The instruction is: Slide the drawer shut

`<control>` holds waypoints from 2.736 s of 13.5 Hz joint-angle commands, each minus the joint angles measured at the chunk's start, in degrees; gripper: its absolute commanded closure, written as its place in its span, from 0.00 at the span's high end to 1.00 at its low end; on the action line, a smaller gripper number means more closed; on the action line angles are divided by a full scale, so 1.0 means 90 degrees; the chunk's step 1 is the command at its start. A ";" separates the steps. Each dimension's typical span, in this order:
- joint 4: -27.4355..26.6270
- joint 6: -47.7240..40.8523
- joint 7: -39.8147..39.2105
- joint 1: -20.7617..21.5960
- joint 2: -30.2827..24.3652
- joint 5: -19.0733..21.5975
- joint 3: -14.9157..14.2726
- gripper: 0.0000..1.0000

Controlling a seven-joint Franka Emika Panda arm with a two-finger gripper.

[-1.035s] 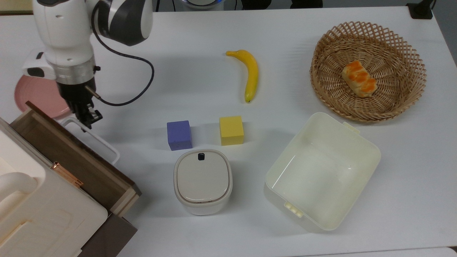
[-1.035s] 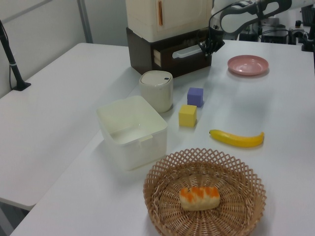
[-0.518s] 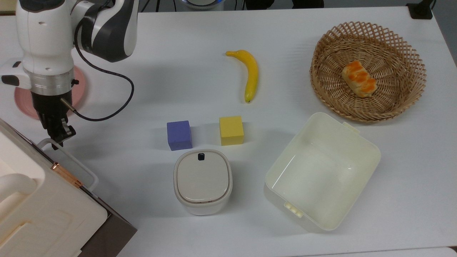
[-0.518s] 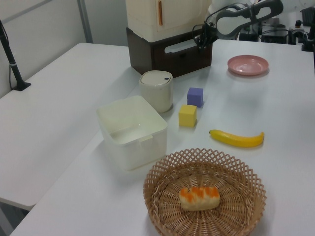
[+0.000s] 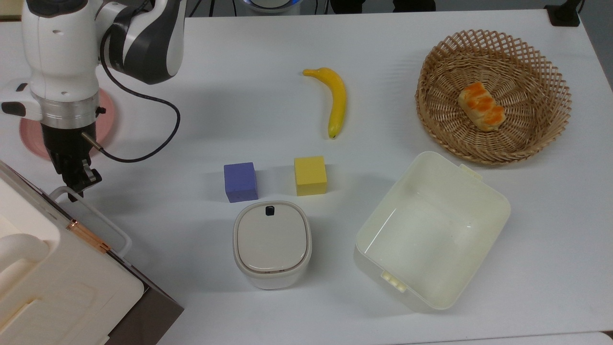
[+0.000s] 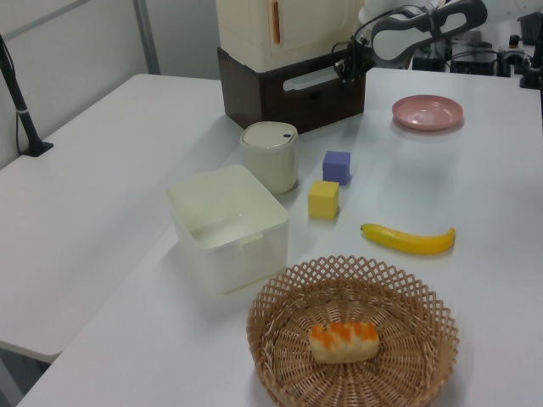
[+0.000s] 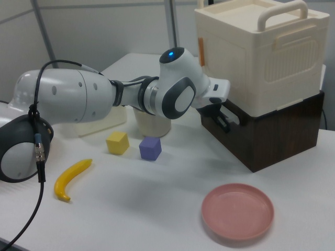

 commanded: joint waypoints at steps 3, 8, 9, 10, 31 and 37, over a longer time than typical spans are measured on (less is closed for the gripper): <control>-0.0714 -0.1321 -0.1455 0.0103 -0.1325 -0.0040 0.0675 0.00; -0.0948 -0.3071 -0.1992 0.0220 -0.2243 0.0019 0.1301 0.00; -0.1046 -0.3278 -0.2080 0.0307 -0.2410 0.0029 0.1312 0.00; -0.1279 -0.3444 -0.2255 0.0502 -0.2692 0.0038 0.1312 0.00; -0.1945 -0.5135 -0.2706 0.2563 -0.3974 0.0439 0.0131 1.00; -0.1936 -0.5136 -0.2726 0.2574 -0.3974 0.0439 0.0052 1.00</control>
